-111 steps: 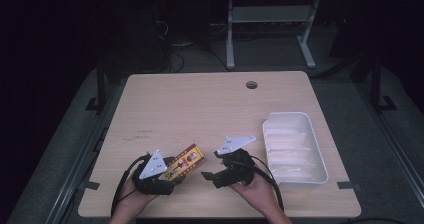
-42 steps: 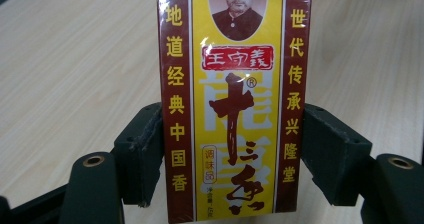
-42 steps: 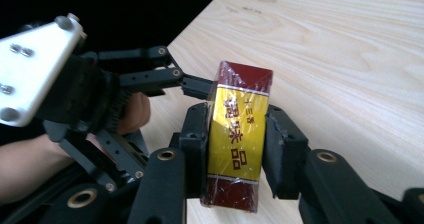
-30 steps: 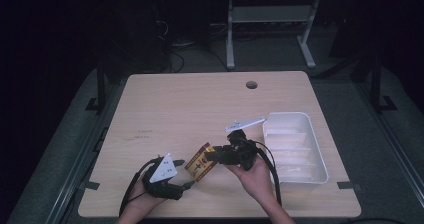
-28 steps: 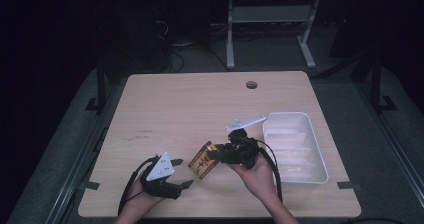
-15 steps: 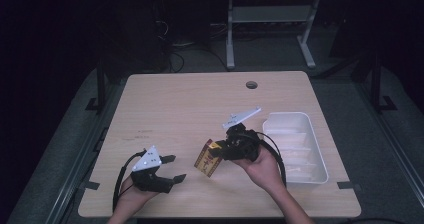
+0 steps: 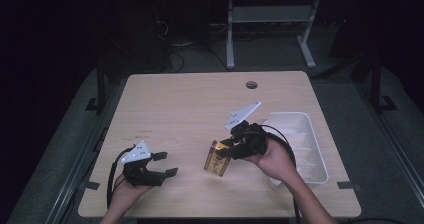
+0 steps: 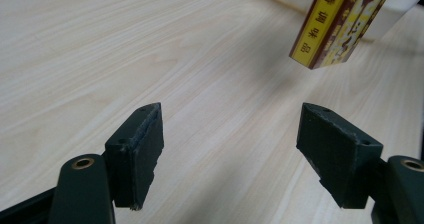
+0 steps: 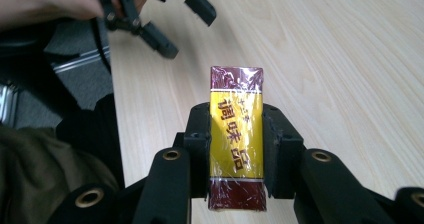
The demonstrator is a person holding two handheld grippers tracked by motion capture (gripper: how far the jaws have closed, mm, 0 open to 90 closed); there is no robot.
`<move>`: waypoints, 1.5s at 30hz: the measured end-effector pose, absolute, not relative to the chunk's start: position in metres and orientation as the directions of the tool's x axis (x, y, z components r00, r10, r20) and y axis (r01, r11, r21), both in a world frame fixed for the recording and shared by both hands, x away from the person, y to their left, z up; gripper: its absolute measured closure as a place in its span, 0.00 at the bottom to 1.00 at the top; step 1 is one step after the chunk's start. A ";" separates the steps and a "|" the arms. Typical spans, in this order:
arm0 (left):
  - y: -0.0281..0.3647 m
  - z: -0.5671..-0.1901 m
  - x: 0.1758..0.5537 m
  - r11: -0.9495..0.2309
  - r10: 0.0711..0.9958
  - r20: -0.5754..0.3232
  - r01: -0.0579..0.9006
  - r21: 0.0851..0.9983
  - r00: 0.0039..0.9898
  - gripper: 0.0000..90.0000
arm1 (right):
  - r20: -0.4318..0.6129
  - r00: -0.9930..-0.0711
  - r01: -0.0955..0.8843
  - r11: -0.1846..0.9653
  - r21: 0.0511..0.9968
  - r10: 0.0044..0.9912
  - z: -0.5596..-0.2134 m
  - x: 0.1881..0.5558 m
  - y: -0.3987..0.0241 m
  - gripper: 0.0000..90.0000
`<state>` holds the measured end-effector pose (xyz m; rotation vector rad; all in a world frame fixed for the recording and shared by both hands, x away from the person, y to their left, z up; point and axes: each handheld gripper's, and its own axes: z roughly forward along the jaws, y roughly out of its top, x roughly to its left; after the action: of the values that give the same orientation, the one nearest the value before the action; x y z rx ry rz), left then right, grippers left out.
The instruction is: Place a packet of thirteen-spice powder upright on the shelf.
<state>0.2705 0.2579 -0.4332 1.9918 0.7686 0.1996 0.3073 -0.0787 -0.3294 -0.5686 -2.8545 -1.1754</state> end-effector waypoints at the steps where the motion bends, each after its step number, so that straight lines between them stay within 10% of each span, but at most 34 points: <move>1: 0.261 -0.433 0.272 -0.331 0.598 -0.178 0.443 0.833 0.782 0.29 | 0.130 -0.947 0.302 0.675 0.673 0.294 -0.326 0.307 -0.080 0.76; 18: 0.280 -0.437 0.279 -0.309 0.643 -0.202 0.491 0.814 0.738 0.29 | 0.015 -0.981 0.158 0.764 0.626 0.191 -0.300 0.303 -0.102 0.76; 45: 0.293 -0.438 0.284 -0.265 0.675 -0.233 0.525 0.809 0.700 0.27 | -0.023 -0.960 0.204 0.751 0.628 0.280 -0.277 0.293 -0.186 0.76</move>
<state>0.2844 0.2926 -0.4382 1.9364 0.9286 0.1940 0.2933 -0.1860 -0.2767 -0.4223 -3.0474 -1.0708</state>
